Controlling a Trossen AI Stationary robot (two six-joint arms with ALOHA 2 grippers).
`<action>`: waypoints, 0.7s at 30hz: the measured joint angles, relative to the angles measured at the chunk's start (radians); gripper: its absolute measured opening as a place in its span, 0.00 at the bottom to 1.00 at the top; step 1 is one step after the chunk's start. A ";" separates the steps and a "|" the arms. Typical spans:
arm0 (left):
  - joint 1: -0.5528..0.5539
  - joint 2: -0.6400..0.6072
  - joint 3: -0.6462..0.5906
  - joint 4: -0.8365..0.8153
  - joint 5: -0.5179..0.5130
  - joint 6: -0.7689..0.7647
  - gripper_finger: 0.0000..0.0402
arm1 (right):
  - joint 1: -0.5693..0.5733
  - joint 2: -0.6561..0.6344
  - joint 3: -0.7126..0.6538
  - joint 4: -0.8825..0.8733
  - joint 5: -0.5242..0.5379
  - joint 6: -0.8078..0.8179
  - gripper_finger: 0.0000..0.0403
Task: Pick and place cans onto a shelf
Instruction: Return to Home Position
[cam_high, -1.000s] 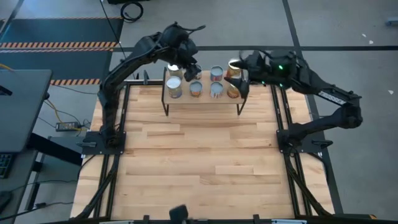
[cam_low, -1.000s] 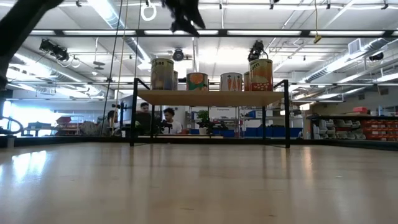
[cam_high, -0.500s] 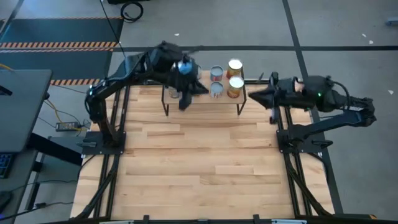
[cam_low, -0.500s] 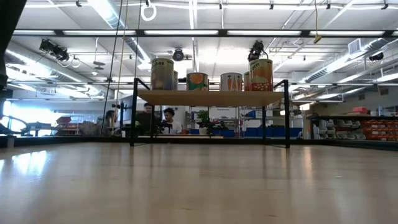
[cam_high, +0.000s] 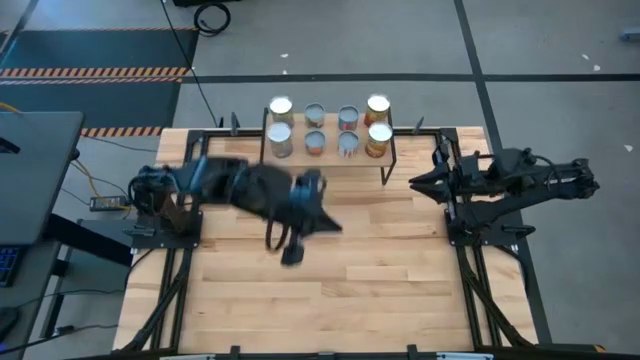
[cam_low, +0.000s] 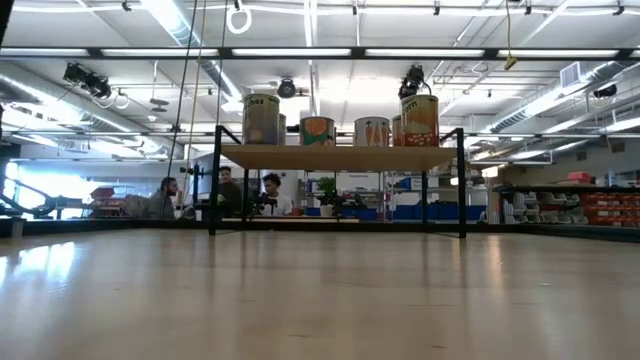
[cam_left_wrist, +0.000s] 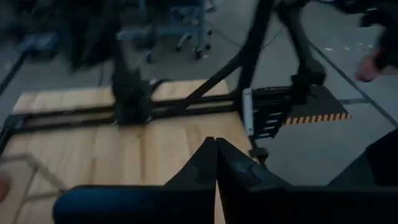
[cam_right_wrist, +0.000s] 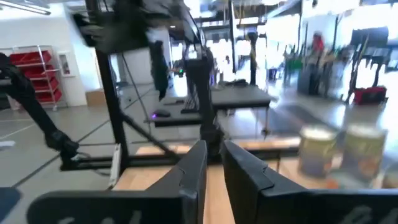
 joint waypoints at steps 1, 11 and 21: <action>-0.030 0.005 0.000 0.021 -0.021 0.006 0.03 | 0.000 -0.001 -0.011 -0.002 -0.002 0.019 0.15; -0.122 0.109 -0.002 0.182 -0.079 0.001 0.01 | -0.024 -0.013 -0.170 0.159 0.065 0.084 0.15; 0.072 0.111 -0.169 0.171 0.094 -0.023 0.00 | -0.038 -0.158 -0.417 0.441 0.002 -0.001 0.14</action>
